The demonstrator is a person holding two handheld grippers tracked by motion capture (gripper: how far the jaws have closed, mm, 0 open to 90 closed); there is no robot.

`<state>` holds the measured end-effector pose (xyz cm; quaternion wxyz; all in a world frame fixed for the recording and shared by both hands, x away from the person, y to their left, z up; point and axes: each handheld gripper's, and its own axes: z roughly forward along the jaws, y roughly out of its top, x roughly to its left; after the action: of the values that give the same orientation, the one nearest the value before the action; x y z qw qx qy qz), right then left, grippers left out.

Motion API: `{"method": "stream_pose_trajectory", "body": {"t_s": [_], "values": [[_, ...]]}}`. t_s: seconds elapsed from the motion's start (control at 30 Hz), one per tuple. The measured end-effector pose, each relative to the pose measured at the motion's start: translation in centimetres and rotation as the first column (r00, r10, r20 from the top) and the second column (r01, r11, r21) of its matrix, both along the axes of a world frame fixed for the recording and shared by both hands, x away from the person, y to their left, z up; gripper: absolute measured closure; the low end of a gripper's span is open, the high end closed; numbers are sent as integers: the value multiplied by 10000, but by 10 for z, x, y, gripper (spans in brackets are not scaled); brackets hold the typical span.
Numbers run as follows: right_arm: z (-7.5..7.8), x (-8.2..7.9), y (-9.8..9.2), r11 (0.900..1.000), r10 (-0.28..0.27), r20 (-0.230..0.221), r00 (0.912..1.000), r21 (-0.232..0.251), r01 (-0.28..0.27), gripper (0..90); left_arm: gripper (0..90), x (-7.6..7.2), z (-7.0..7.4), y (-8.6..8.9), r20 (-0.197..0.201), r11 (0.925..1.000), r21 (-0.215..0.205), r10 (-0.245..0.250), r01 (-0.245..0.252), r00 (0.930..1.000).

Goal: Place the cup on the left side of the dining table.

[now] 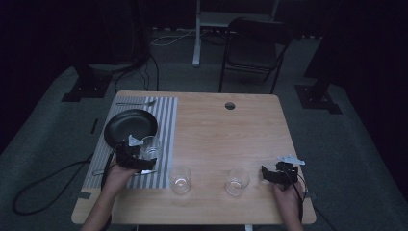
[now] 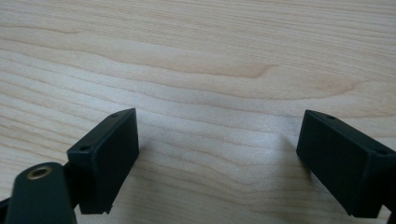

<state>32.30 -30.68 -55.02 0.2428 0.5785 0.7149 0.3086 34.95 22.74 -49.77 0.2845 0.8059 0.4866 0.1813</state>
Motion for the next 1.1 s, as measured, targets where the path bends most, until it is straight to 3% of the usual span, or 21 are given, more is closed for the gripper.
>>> {"method": "stream_pose_trajectory", "body": {"t_s": [0.1, 0.2, 0.7, 1.1], "values": [[0, 0, 0, 10000, -1, -3, 10000, 0, 1, 125, 5, -4, -1, 3, 57, 9998, -49, 202, -201, 9998], [0, 0, 0, 10000, -1, -3, 10000, 1, 1, 125, 5, -7, 1, 9, 176, 9984, -361, 449, -442, 9988], [0, 0, 0, 10000, -19, -14, 10000, 14, 19, 125, 5, -34, -1, 27, 318, 9953, -309, 933, -923, 9951], [0, 0, 0, 10000, -15, -11, 10000, 14, 15, 126, 5, -54, -19, 42, 126, 9904, -253, 1362, -1358, 9906]]}}
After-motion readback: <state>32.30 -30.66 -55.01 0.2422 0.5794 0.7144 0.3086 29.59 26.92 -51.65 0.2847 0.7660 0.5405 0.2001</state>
